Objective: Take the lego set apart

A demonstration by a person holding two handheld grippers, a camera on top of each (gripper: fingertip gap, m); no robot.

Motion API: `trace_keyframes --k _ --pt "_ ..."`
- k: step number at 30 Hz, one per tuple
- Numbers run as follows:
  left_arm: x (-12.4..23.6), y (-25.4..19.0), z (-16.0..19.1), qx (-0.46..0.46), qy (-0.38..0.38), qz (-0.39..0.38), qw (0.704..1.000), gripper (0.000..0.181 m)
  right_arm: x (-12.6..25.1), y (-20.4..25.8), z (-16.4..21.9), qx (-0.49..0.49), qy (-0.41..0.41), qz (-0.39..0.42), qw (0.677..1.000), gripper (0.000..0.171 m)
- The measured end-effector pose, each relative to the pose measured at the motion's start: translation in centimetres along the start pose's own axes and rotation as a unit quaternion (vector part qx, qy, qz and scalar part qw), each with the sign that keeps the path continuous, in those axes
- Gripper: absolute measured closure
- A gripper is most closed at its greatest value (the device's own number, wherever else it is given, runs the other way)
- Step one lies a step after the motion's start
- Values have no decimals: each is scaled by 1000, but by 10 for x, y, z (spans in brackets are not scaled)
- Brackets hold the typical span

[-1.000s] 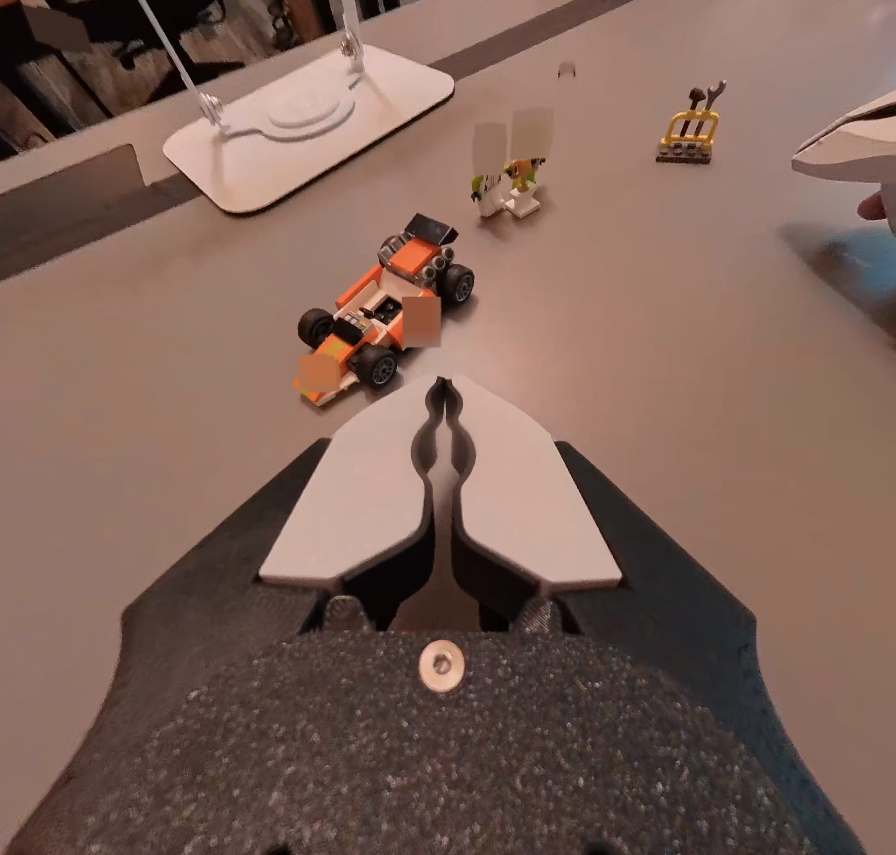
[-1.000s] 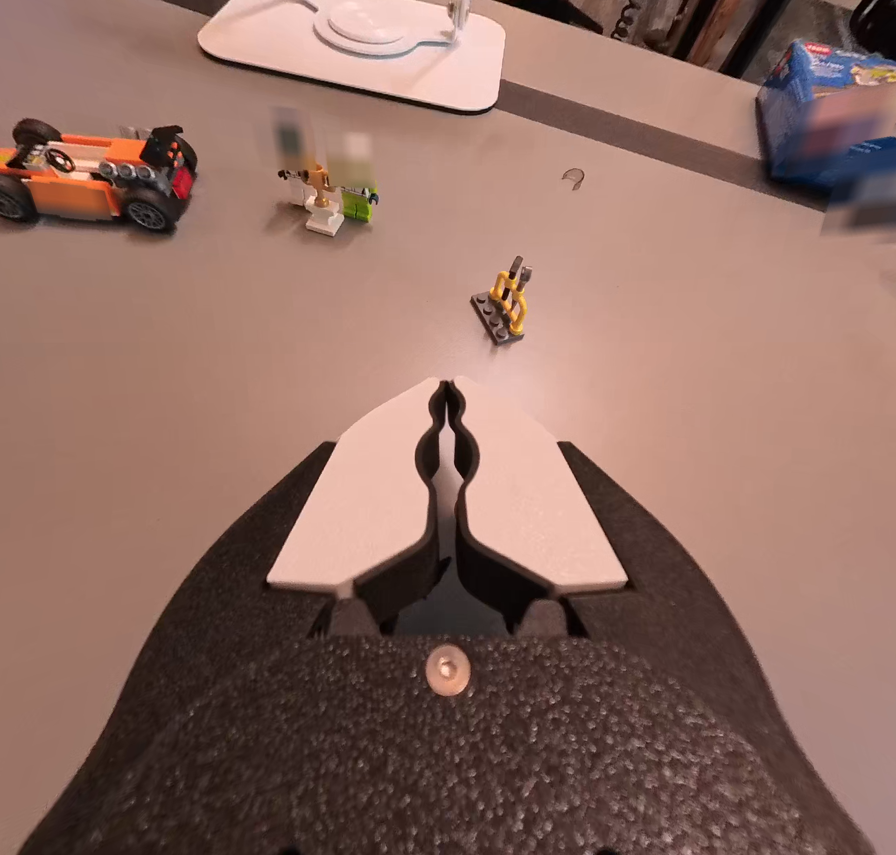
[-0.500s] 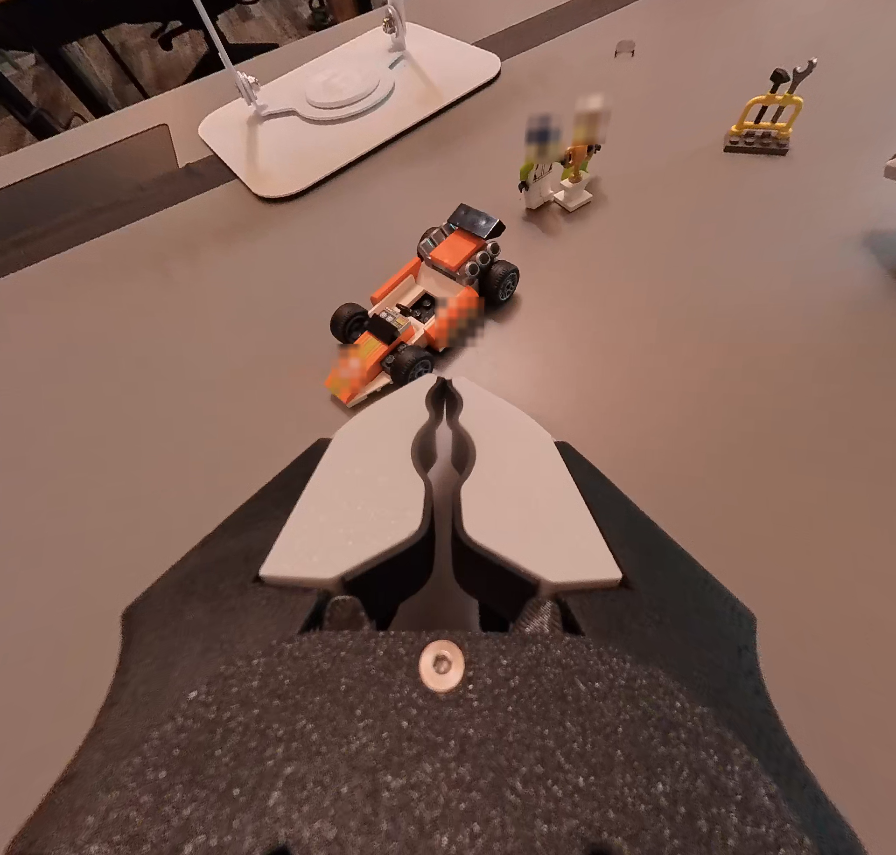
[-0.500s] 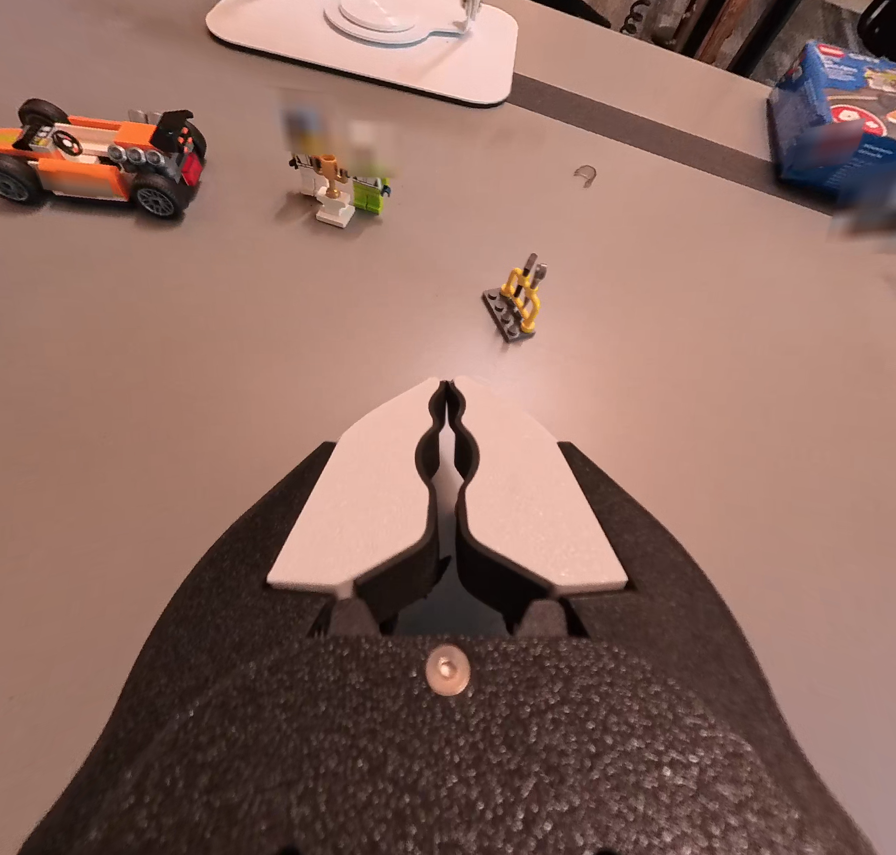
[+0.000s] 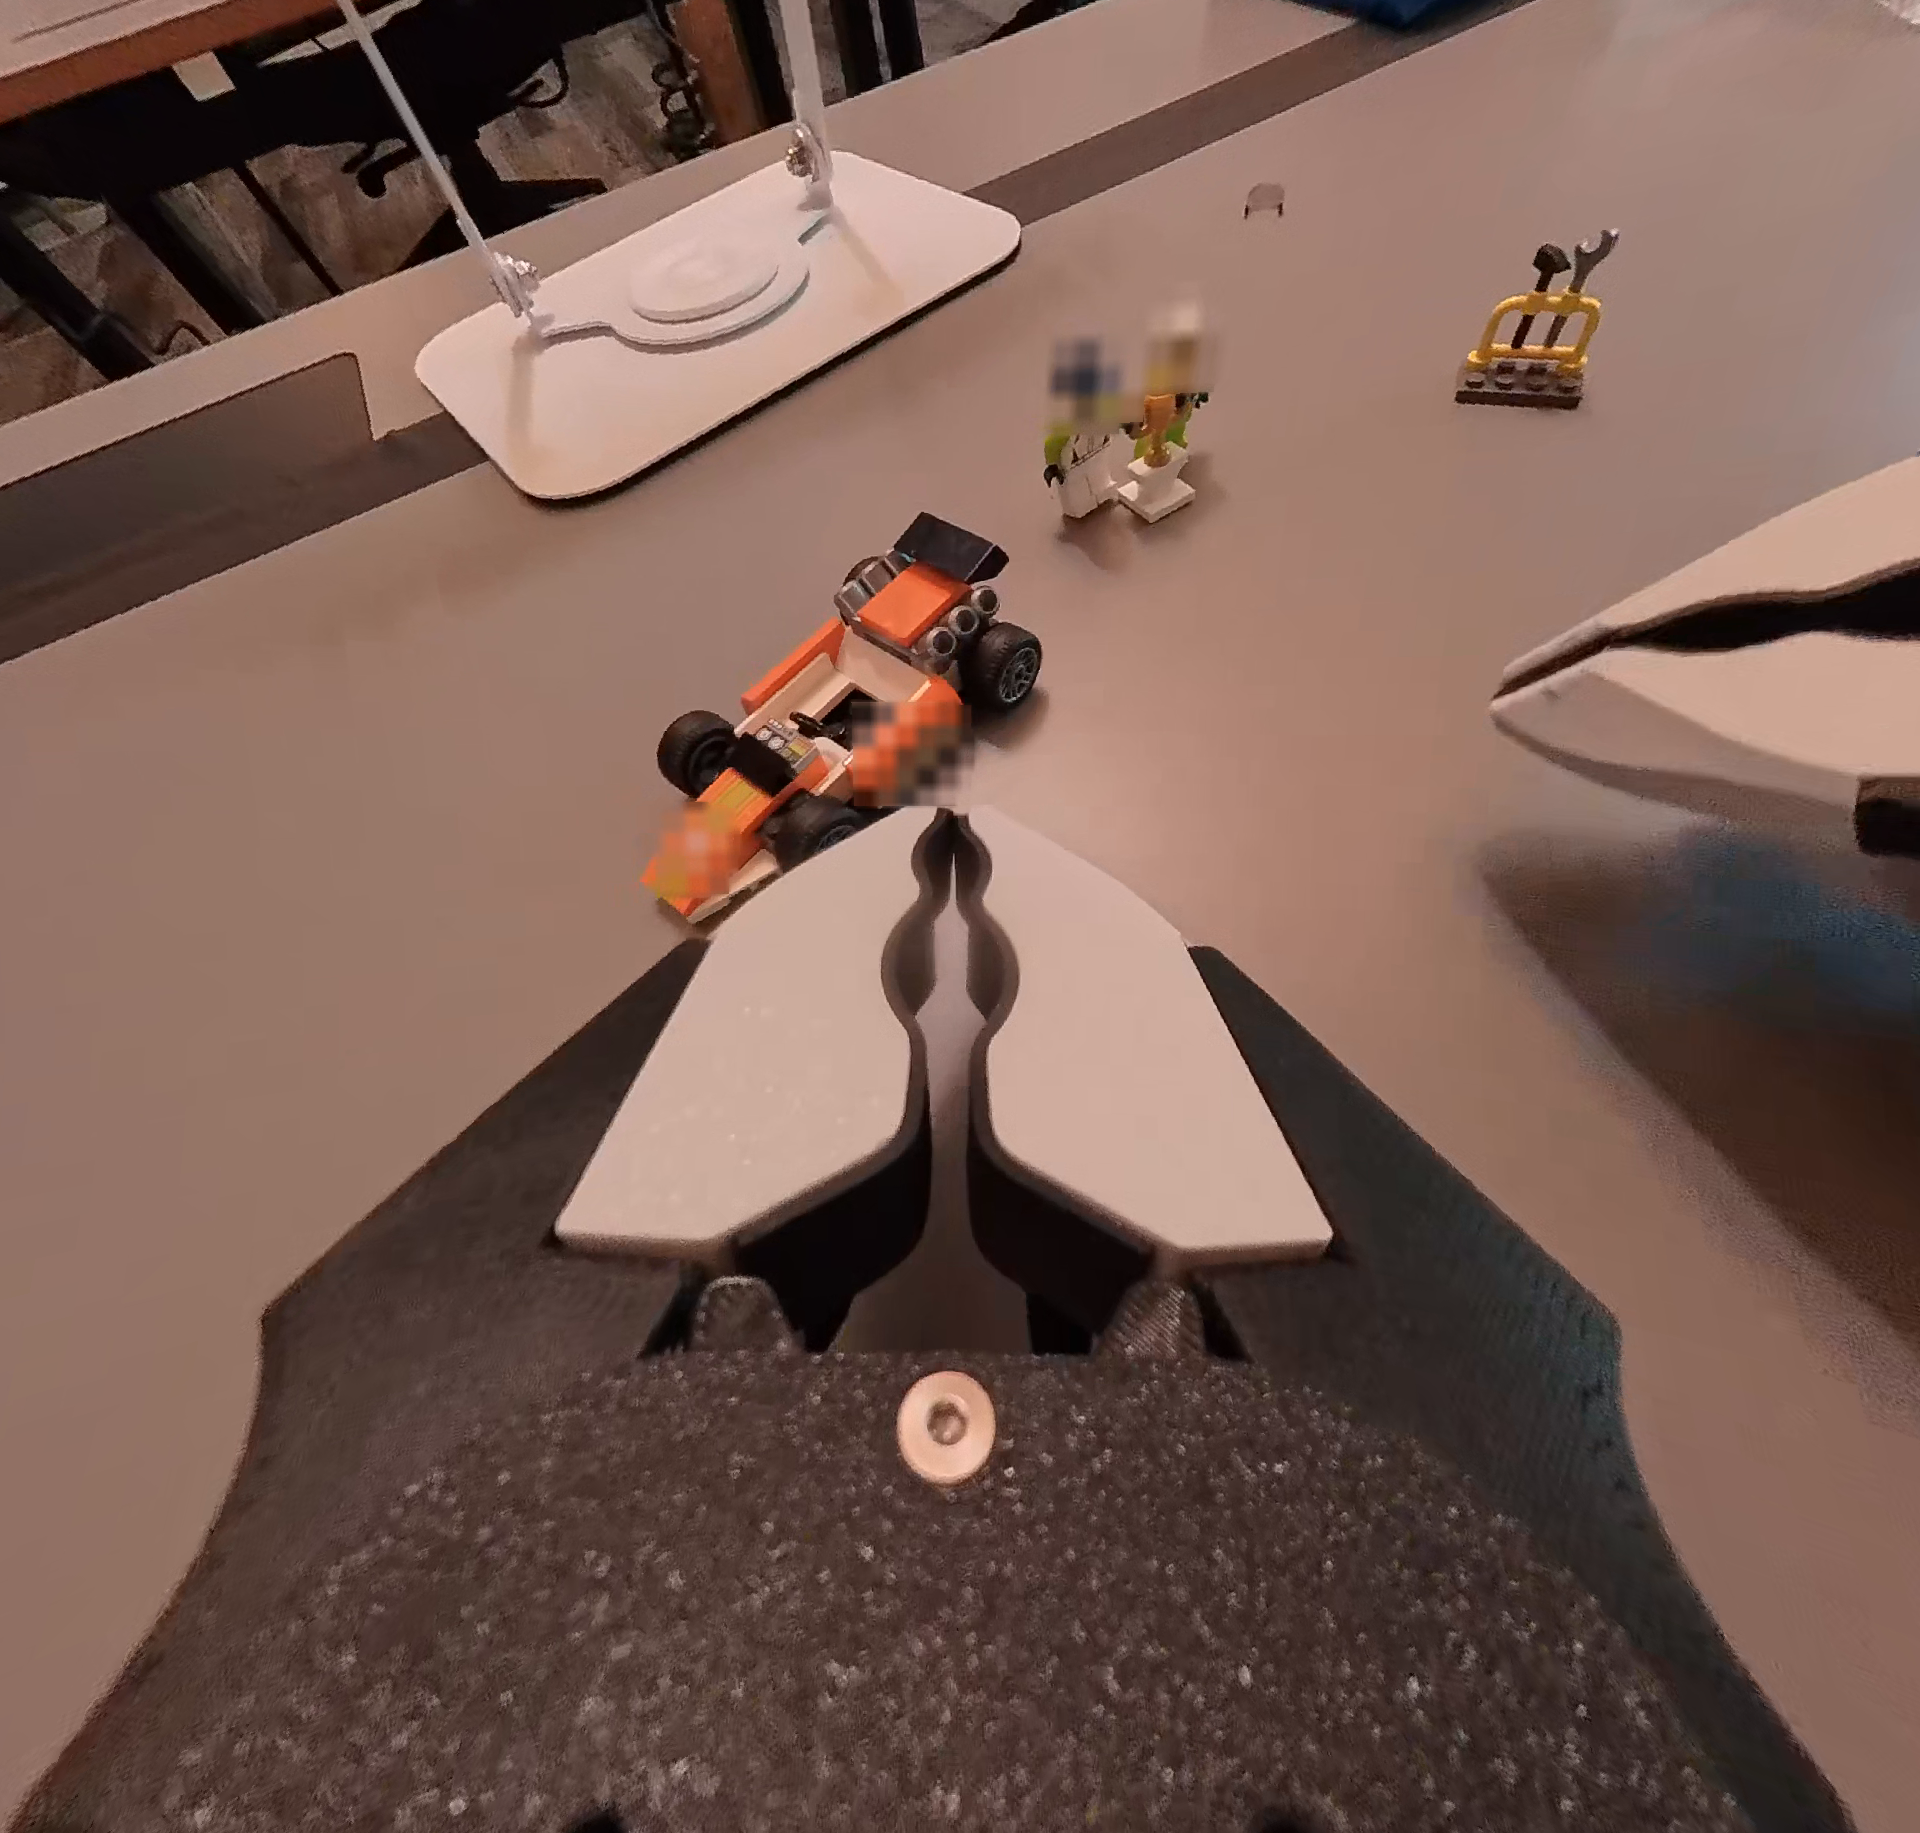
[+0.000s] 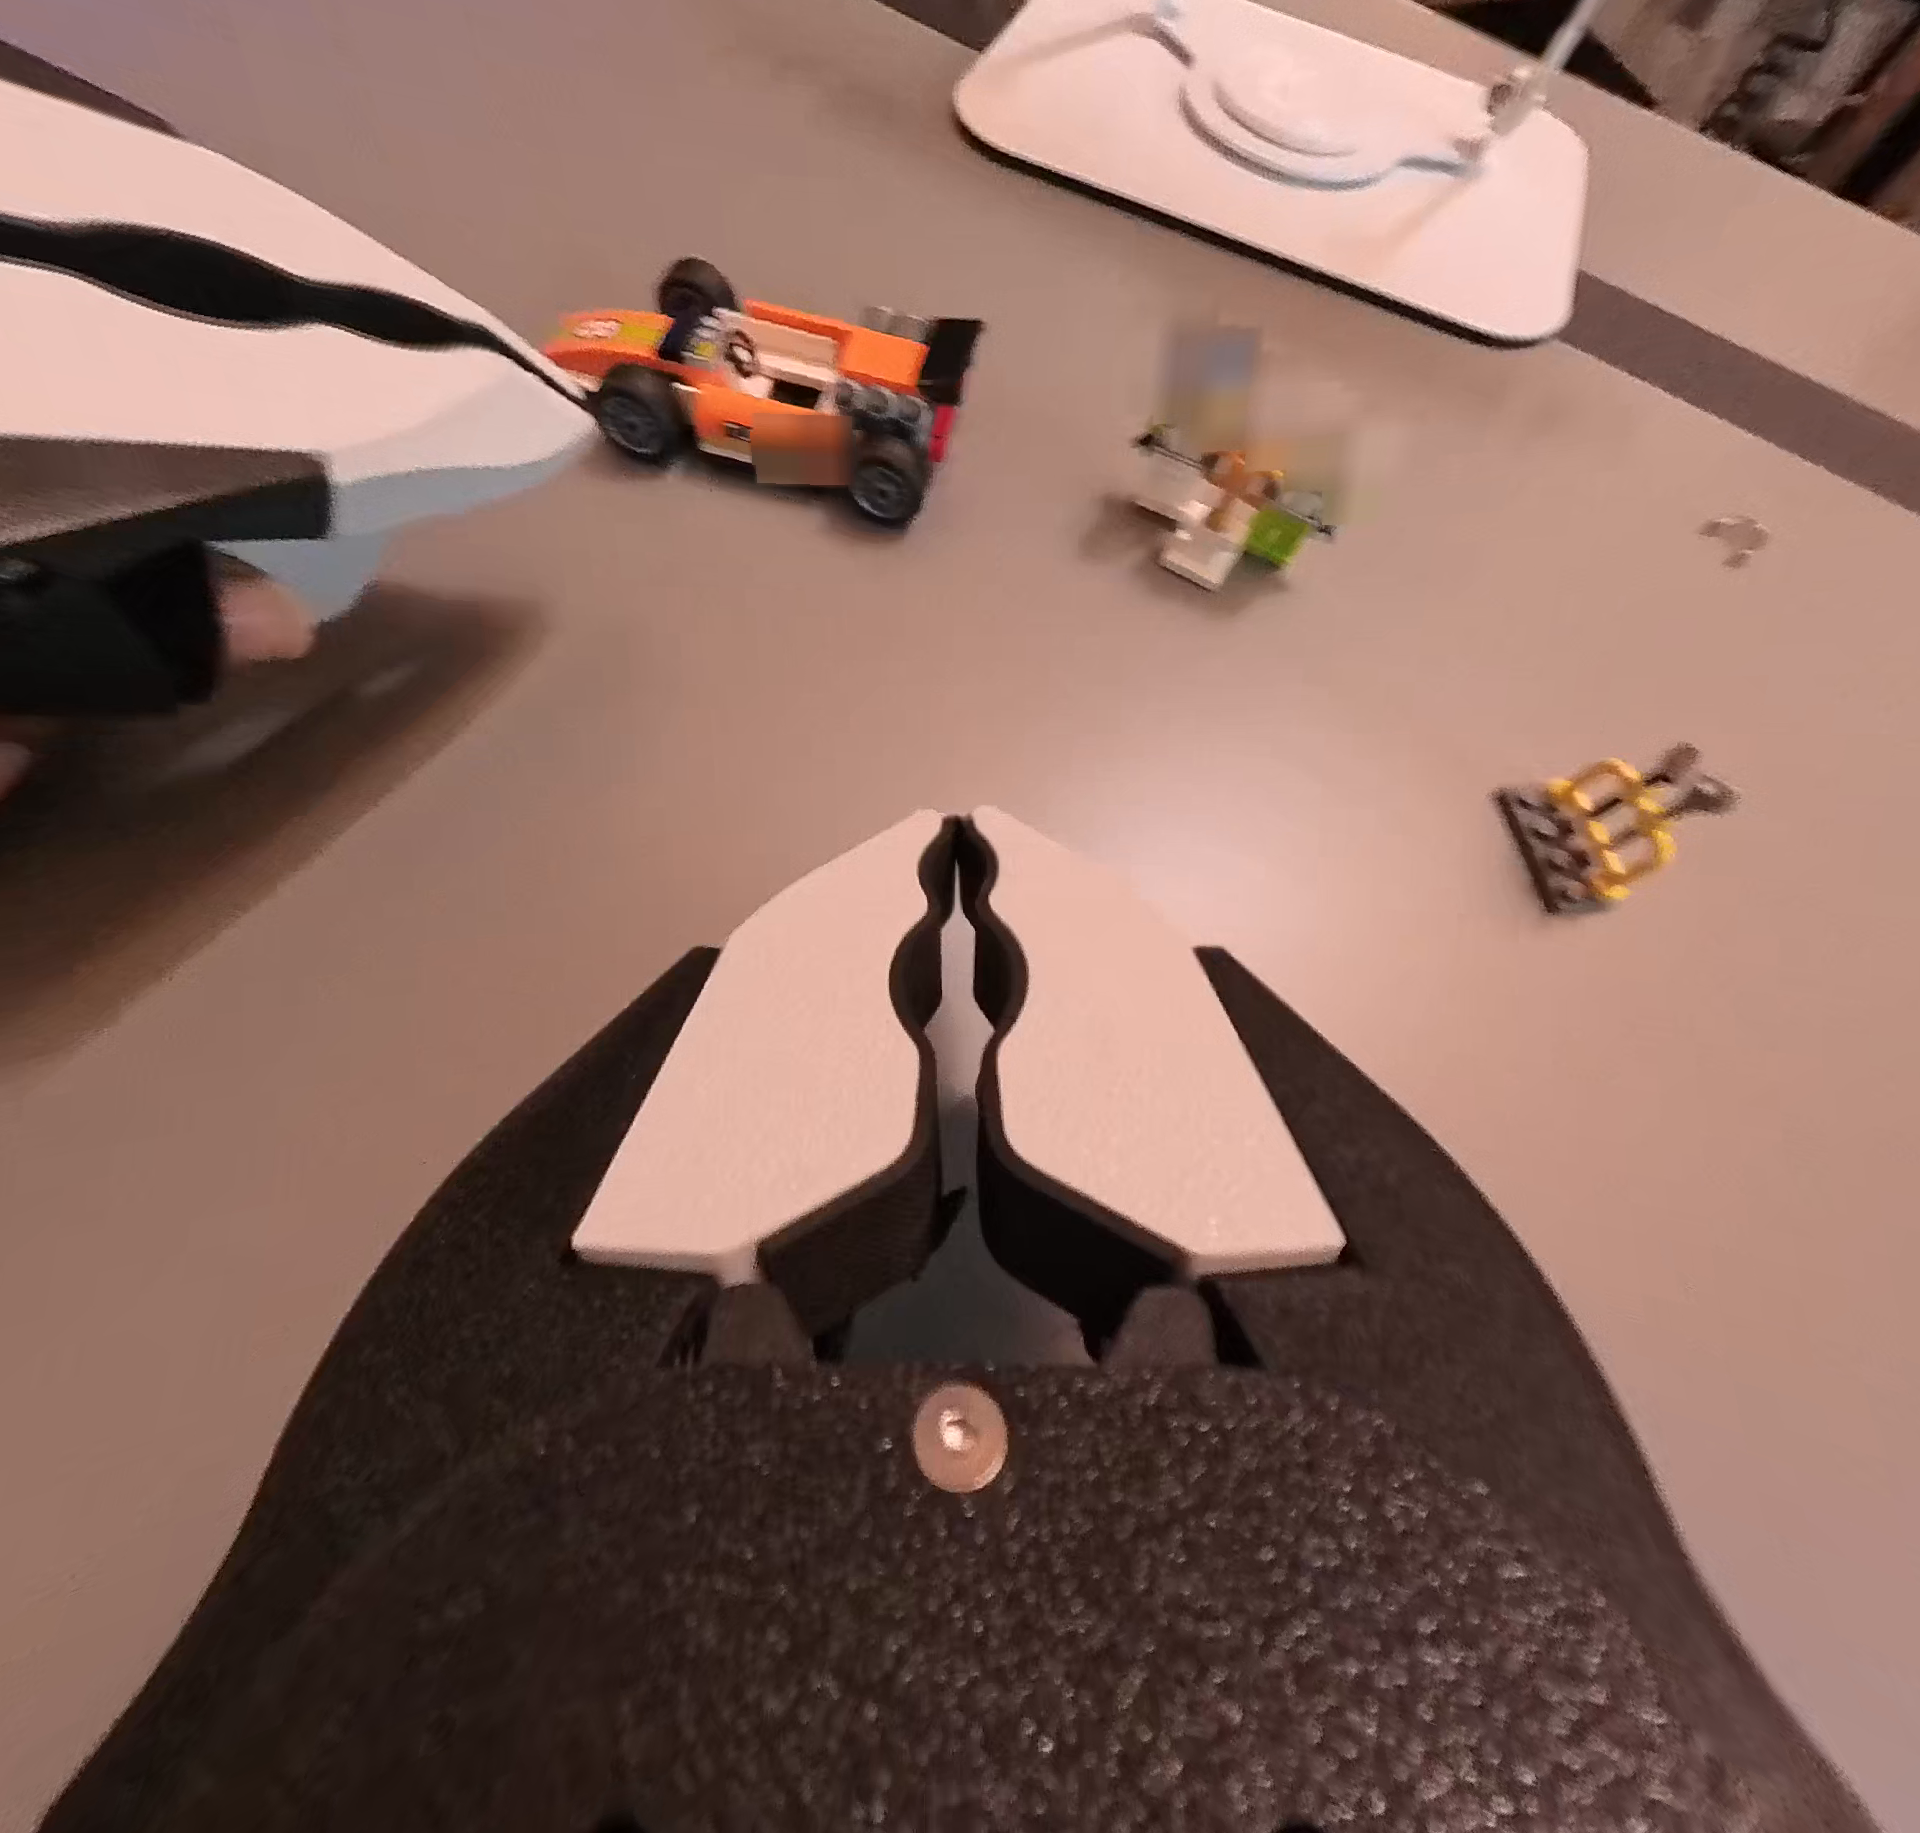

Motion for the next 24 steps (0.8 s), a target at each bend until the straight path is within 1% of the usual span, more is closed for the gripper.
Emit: trace_keyframes --k 4,7,13,24 --pt "1 10 4 4 3 -13 1000 181 -4 21 -6 14 -3 -19 1000 171" --pt "3 19 7 7 6 -25 1000 181 -6 27 -5 23 -2 -25 999 171" --pt "4 26 8 4 7 -42 999 181 -4 26 -7 19 -9 -27 999 171" --pt "5 26 10 4 11 -41 999 181 -4 26 -6 19 -8 -30 999 171"
Point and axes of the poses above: each gripper's, where its closed fingertips meet, x back along the fingers, z out of its underside, y = z × x across the jaws, the point moved 1 cm from there along x, back along the fingers, and after that the axes turned 9 degrees about -x, right-handed, at the moved point
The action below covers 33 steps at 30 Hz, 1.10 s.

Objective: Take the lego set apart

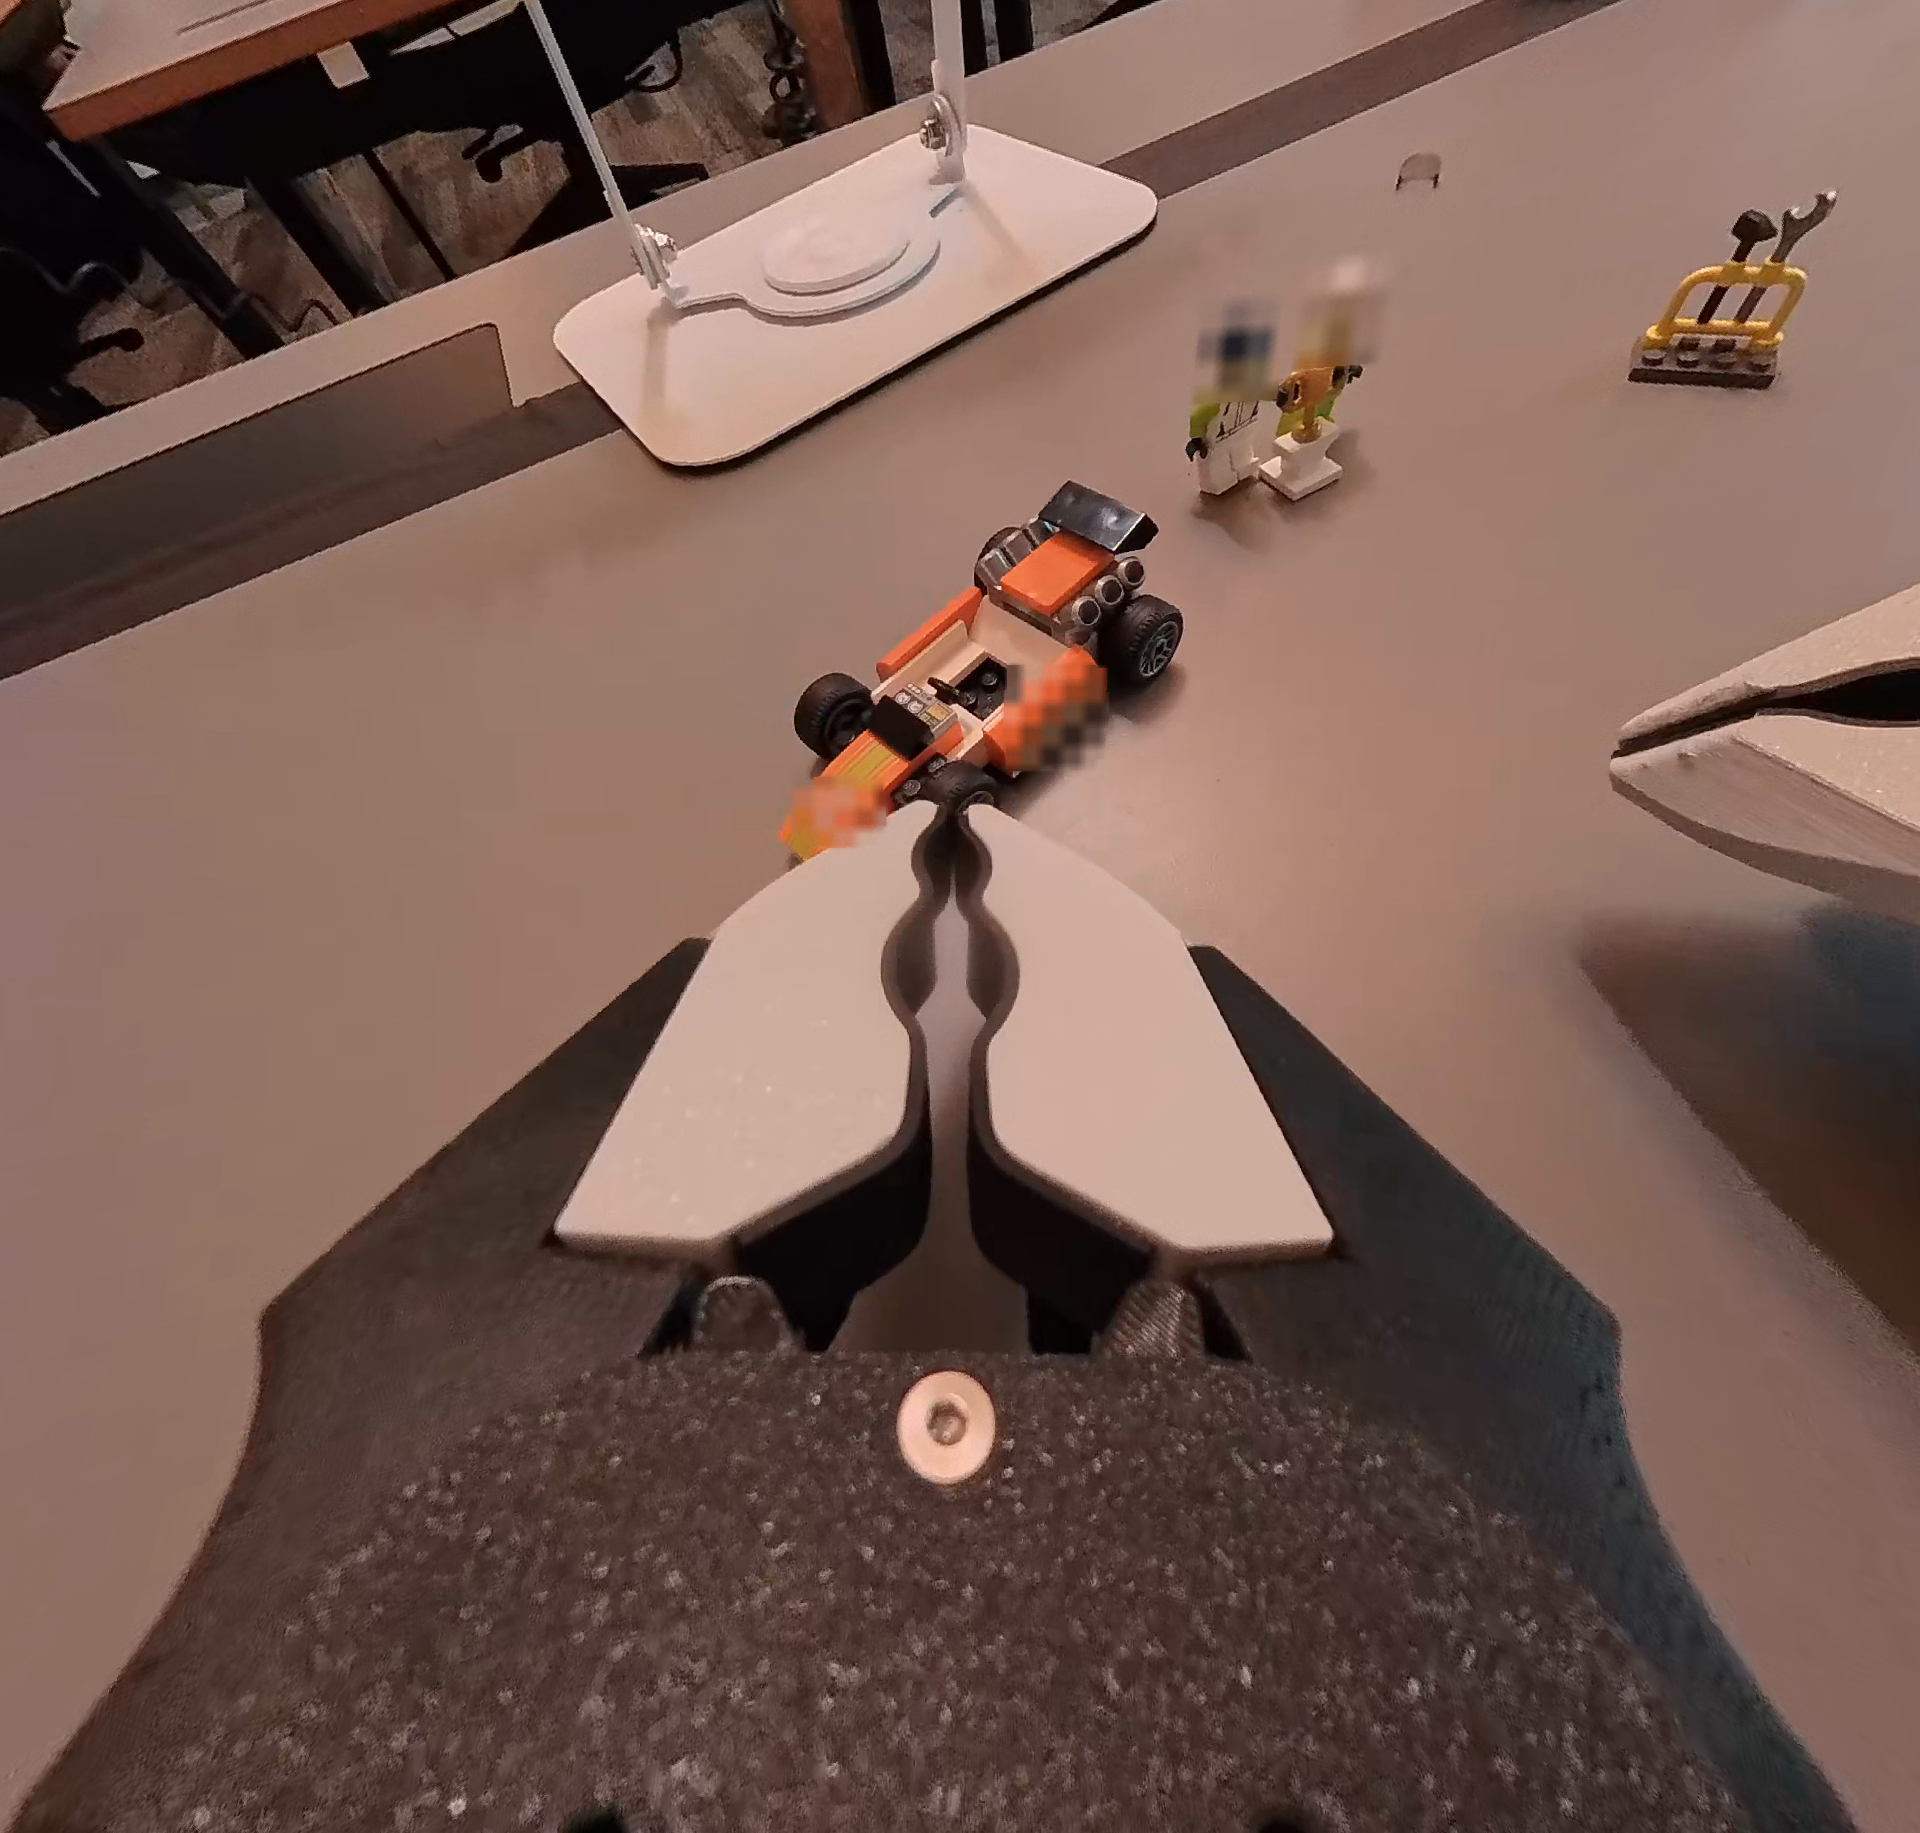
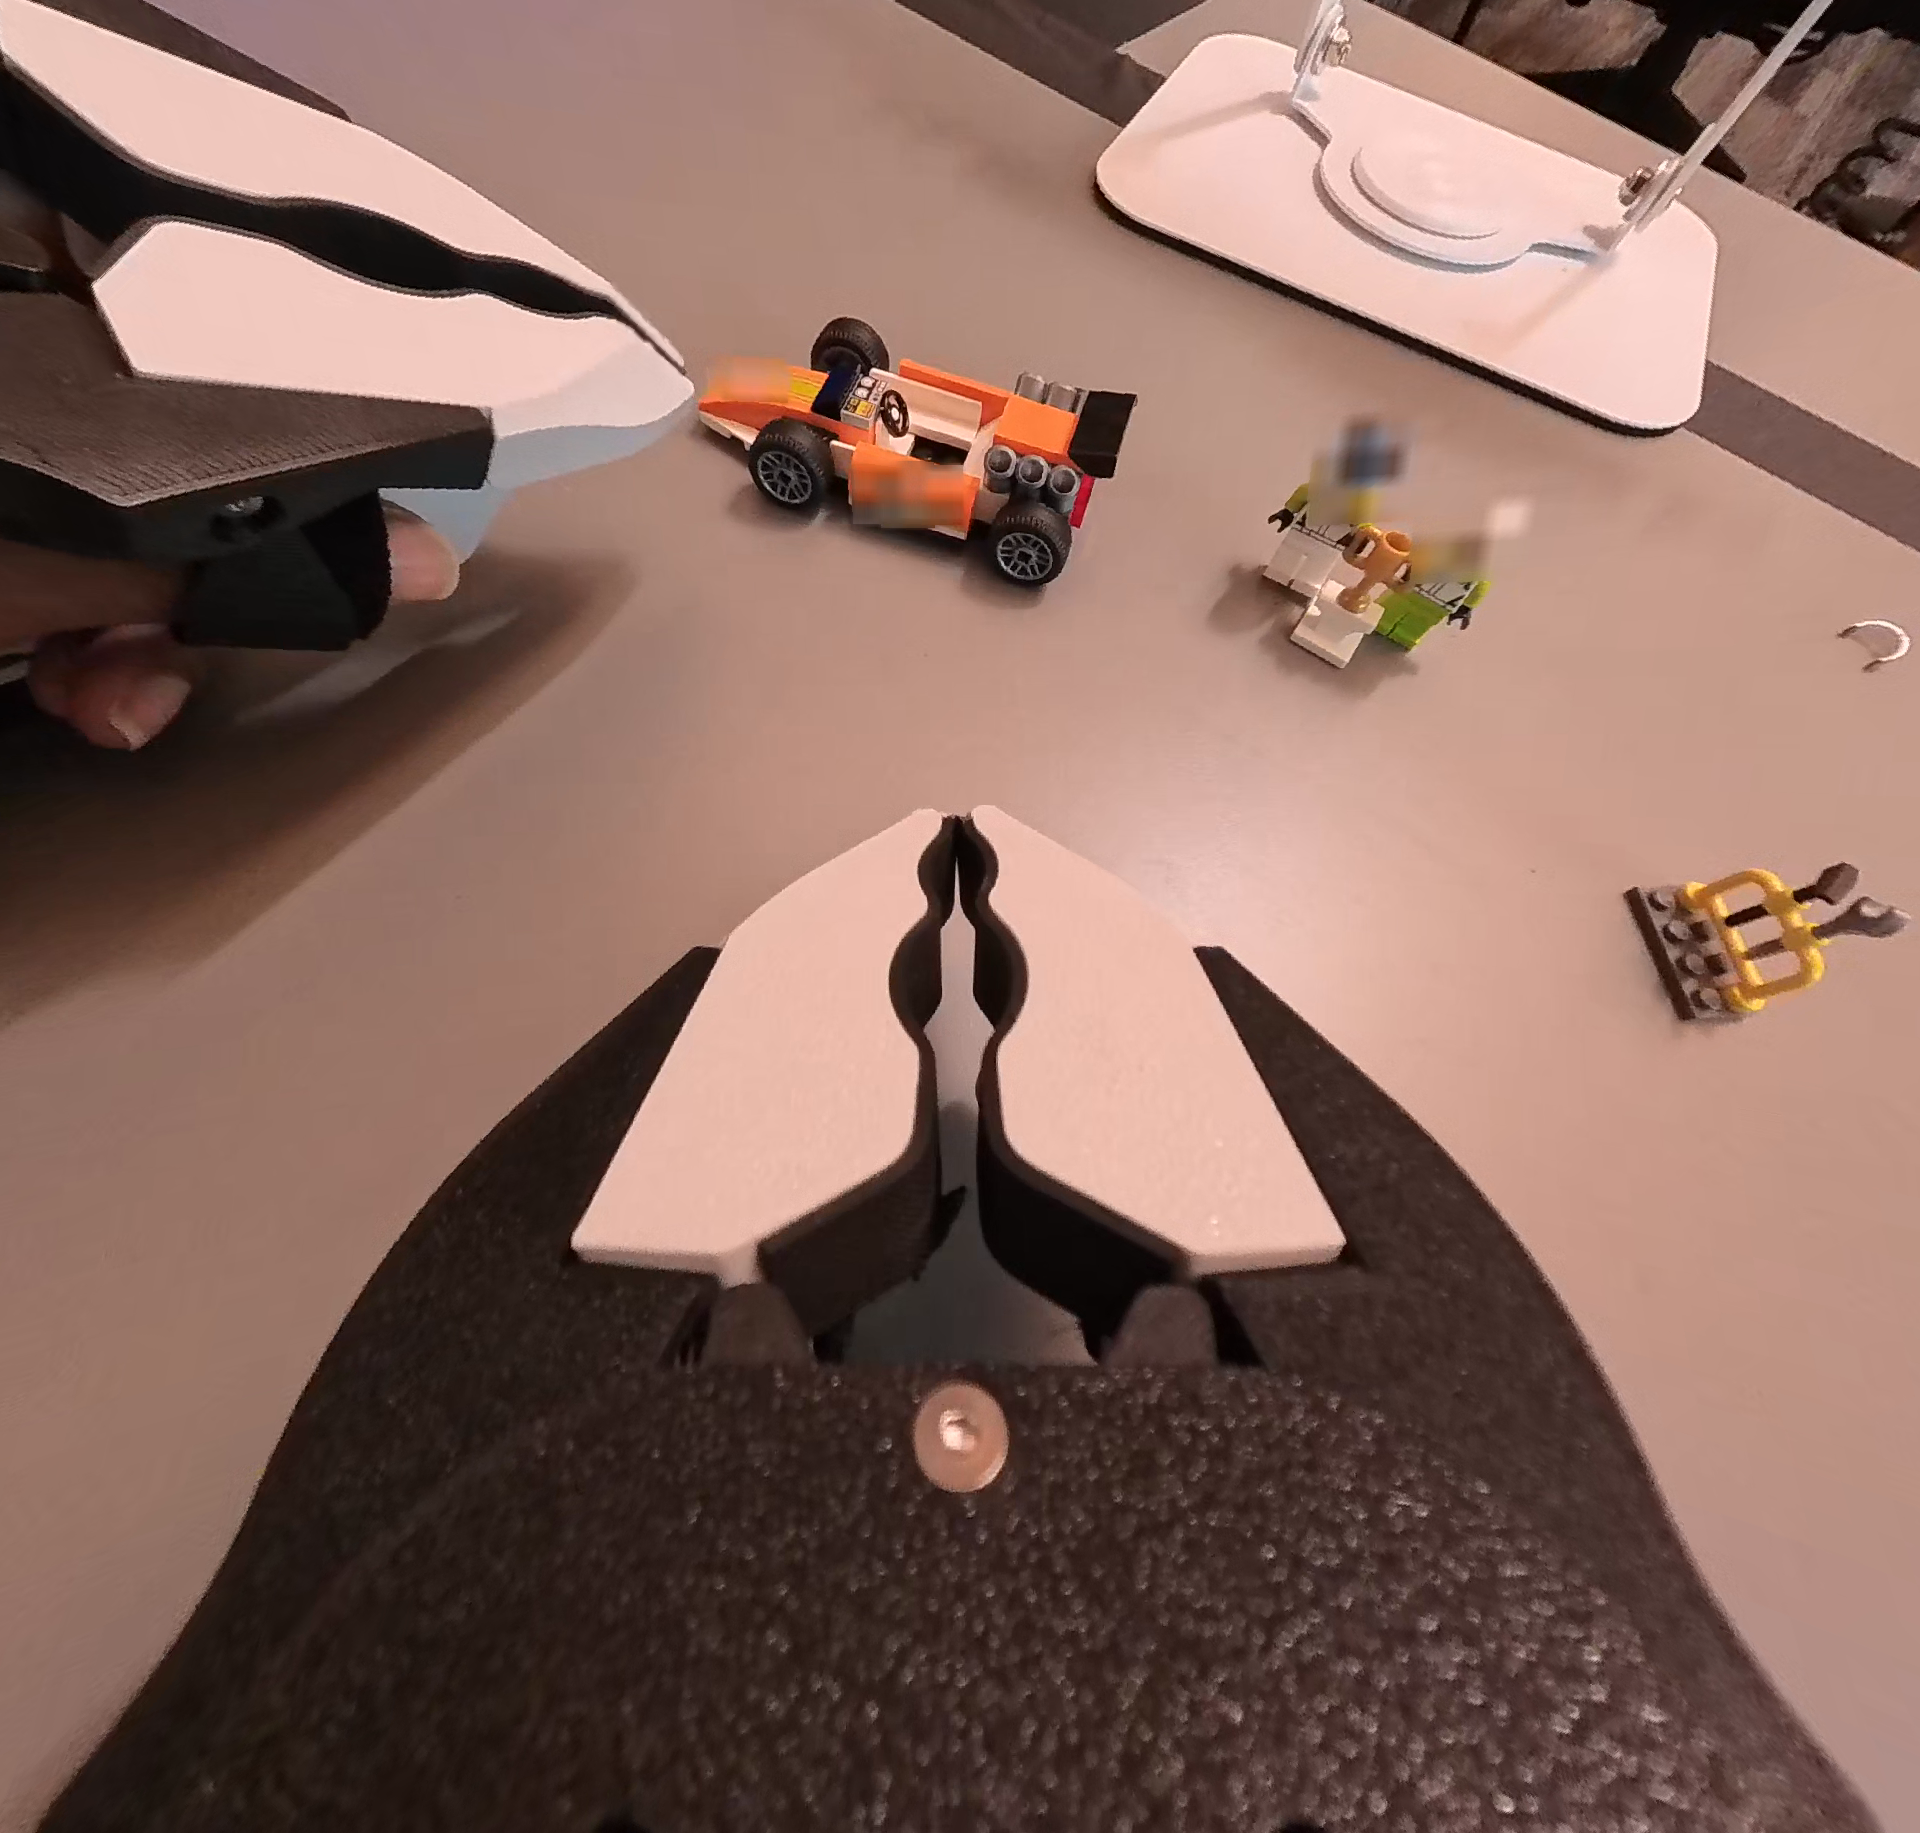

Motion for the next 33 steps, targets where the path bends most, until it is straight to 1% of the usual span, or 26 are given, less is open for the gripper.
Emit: trace_keyframes --k 6,10,13,15,19,24,27,33 --pt "1 -2 4 8 15 9 1000 181 3 -7 -2 -11 -6 4 1000 171" --pt "1 -8 23 -15 80 35 996 181 5 -10 -2 -21 -7 -1 1000 171" --pt "5 -2 35 -37 117 30 992 181 6 -9 -1 -26 -7 -9 1000 171" --pt "7 3 37 -33 119 25 992 181 6 -8 -1 -25 -8 -12 1000 171" --pt "7 6 37 -22 116 23 993 181 6 -8 -1 -24 -8 -12 1000 171" --pt "6 -1 33 -20 109 33 993 181 7 -13 -2 -29 -7 -7 1000 171" --pt "6 -18 18 1 81 65 995 181 9 -24 -2 -29 0 12 999 171" --pt "6 -58 -13 -19 24 110 993 181 15 -69 5 -17 35 86 996 171"
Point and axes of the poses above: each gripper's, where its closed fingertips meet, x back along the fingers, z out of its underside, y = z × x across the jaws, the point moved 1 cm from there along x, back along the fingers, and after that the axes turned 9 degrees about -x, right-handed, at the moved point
